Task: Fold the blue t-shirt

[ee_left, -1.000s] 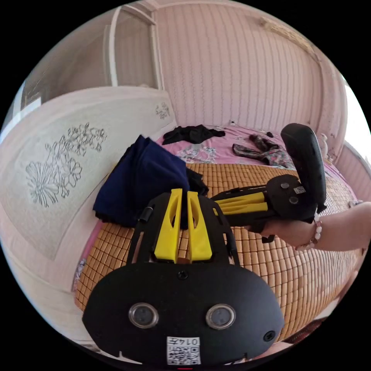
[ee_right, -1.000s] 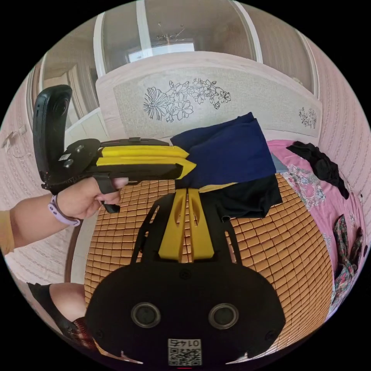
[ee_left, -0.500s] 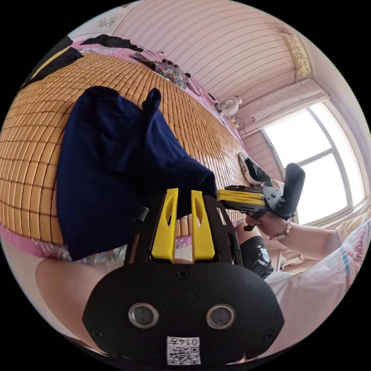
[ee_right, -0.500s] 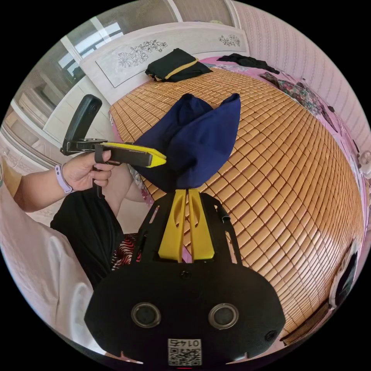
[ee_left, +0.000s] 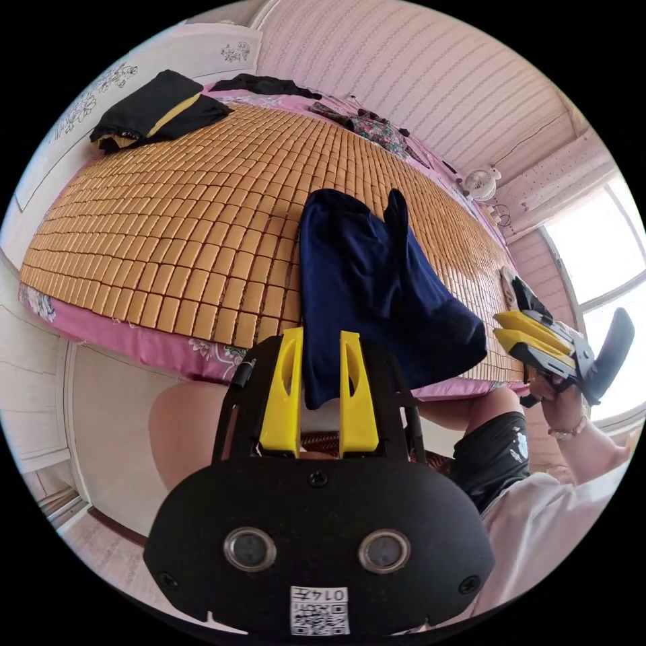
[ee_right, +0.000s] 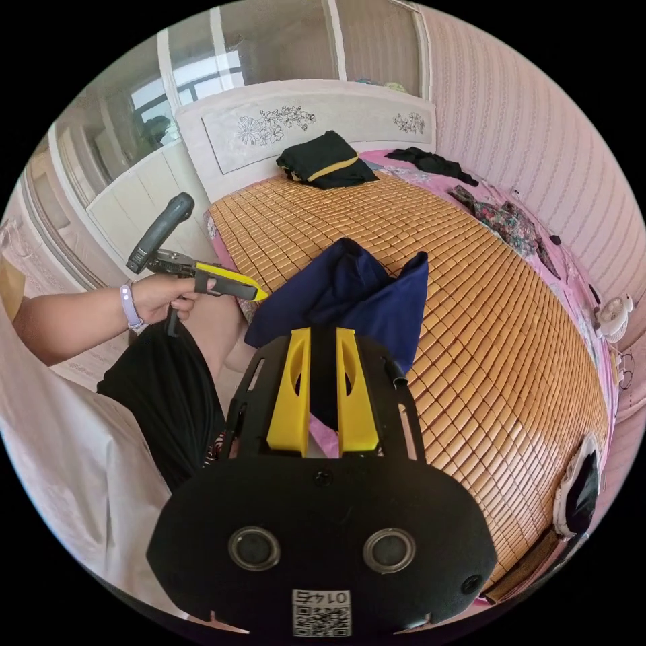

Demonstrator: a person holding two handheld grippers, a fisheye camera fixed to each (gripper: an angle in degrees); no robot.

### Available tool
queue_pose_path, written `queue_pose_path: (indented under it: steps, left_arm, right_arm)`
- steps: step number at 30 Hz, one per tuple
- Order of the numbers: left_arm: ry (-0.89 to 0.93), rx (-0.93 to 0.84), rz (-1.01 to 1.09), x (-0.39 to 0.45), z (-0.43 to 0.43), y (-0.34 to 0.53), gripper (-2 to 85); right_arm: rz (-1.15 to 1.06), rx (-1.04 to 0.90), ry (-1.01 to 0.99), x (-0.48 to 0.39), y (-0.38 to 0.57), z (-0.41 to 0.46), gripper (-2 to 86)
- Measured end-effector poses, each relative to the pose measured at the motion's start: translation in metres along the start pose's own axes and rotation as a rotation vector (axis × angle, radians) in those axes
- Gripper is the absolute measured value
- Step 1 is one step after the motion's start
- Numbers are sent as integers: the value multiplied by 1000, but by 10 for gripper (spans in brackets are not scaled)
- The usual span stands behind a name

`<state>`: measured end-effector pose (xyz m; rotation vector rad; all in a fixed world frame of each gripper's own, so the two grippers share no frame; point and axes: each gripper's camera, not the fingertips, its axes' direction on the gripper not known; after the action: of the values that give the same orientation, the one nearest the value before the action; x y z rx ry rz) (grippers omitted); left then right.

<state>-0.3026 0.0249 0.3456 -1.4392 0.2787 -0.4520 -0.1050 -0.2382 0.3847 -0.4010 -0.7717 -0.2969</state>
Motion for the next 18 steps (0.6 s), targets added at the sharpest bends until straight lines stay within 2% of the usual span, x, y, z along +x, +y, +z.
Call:
queue_pose_path:
  steps: [2, 4, 7, 10, 12, 14, 16, 18]
  left_arm:
    - [-68, -64, 15, 9, 20, -11, 98]
    - [-154, -87, 30, 19, 27, -18, 78]
    - [-168, -138, 162, 41, 35, -31, 46]
    - [-145, -189, 252, 57, 42, -43, 13]
    - [-100, -160, 279, 65, 42, -55, 0]
    - [-78, -112, 283, 70, 35, -70, 0]
    - [-48, -16, 282, 76, 18, -89, 0]
    - [15, 99, 263, 82, -7, -110, 0]
  right_arm:
    - [8, -80, 19, 6, -11, 22, 63]
    - [13, -260, 28, 21, -19, 62, 67]
    - [27, -413, -11, 35, -20, 96, 62]
    - [20, -420, -25, 48, -30, 87, 43]
    - [65, -377, -57, 68, -34, 68, 32]
    - [194, -252, -34, 100, -32, 31, 20]
    - [399, -42, 72, 146, -9, -31, 13]
    - [550, 34, 108, 173, 23, -64, 14]
